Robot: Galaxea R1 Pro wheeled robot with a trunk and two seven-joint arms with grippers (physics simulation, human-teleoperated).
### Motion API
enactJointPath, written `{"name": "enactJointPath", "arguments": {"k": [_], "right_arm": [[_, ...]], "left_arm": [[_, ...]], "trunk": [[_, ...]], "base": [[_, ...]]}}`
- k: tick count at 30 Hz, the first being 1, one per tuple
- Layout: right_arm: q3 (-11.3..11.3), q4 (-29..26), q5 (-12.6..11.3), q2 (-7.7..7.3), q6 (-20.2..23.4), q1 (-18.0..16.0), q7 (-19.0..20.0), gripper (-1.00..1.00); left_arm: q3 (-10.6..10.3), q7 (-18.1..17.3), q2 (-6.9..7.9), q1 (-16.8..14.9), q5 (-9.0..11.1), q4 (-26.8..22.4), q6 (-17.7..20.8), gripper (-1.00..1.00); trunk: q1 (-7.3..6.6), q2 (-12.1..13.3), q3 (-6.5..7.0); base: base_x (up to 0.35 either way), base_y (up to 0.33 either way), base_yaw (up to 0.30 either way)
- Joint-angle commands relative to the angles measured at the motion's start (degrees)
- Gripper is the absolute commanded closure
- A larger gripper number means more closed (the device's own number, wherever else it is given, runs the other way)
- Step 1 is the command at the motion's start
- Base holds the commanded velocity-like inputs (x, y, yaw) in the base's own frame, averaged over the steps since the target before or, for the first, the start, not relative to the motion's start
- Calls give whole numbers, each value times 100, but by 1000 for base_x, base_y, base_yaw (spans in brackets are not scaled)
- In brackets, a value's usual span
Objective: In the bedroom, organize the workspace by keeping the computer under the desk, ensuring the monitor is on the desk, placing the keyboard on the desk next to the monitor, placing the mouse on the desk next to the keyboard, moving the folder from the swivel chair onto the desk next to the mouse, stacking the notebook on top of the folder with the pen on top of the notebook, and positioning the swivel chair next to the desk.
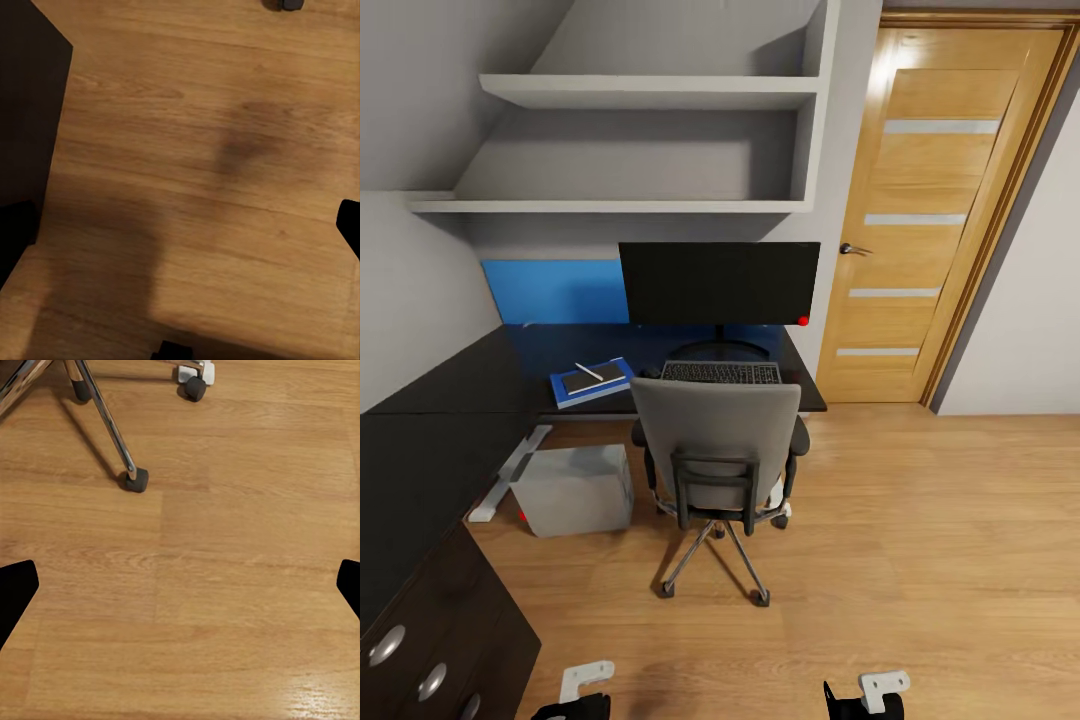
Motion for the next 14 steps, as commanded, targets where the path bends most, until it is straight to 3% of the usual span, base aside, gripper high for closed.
{"name": "enactJointPath", "arguments": {"k": [1,14], "right_arm": [[51,14,-50,1,-26,-6,-7,-100],[52,14,-50,1,-26,-6,-7,-100]], "left_arm": [[-49,19,-2,-4,47,3,-16,-100],[-49,19,-40,-5,46,3,-21,-100]], "trunk": [[0,-3,-5],[0,-3,-5]], "base": [[0,0,0],[0,0,0]]}}
